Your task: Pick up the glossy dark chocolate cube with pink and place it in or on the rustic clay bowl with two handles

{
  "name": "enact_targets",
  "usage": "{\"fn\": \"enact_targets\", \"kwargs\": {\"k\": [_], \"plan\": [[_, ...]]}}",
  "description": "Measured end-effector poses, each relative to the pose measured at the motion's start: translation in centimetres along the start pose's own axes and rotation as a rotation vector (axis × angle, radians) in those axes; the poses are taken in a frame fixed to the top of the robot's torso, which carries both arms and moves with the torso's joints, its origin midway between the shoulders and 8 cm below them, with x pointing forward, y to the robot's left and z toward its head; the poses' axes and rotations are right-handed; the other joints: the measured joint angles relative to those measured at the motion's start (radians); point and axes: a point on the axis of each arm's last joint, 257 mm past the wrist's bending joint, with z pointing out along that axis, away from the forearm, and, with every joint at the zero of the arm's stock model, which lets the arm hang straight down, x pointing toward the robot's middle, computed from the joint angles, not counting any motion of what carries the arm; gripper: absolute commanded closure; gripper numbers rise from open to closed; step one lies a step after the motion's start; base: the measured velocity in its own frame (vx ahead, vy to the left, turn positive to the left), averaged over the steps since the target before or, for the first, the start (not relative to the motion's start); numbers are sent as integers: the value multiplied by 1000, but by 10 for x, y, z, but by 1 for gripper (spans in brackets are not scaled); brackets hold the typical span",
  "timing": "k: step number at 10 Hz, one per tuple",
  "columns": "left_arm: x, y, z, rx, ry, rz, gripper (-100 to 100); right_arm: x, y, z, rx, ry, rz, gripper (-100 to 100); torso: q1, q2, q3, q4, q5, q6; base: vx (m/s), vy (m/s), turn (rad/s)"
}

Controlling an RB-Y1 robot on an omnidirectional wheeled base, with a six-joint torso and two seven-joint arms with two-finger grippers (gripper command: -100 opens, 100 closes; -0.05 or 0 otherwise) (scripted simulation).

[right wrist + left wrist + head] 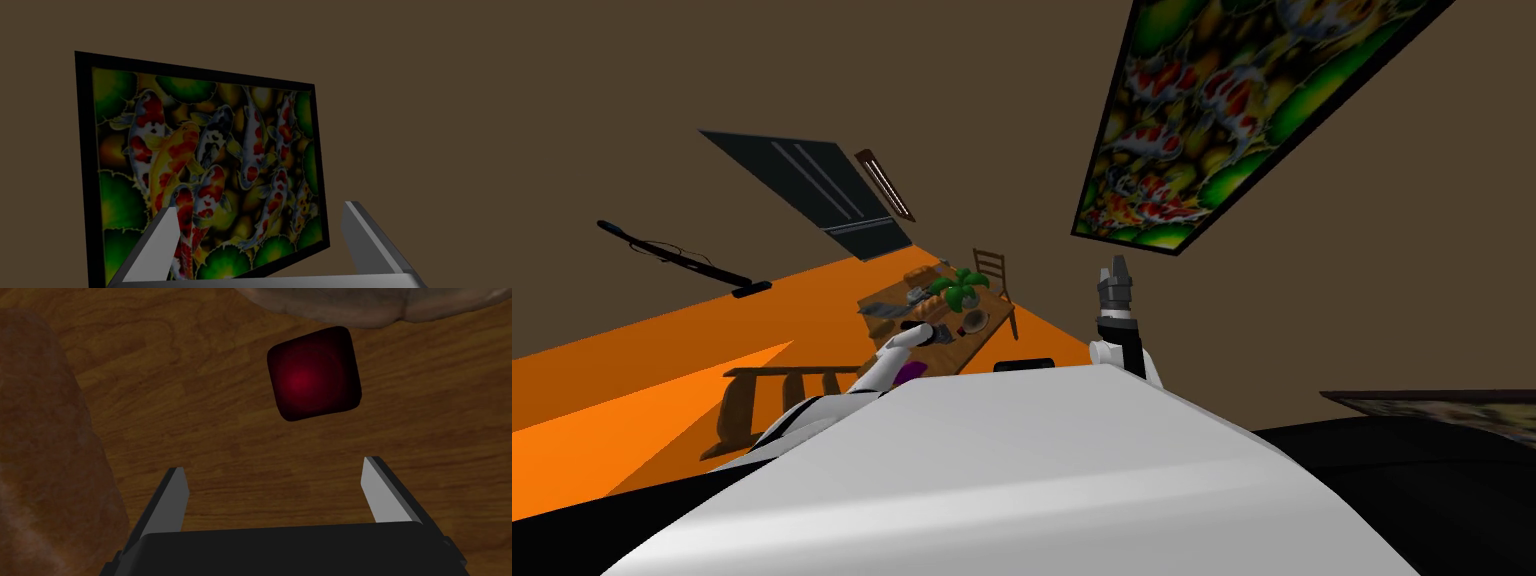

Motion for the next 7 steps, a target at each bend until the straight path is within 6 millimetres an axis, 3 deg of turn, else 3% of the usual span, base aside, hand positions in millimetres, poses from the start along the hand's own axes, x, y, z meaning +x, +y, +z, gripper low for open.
{"fn": "enact_targets", "kwargs": {"k": [7], "plan": [[-31, 30, 0, -163, -48, -223, -100, 0, 0, 0, 0, 0, 0, 0, -1, -1, 0, 0, 0, 0, -1, 15, -121]]}}
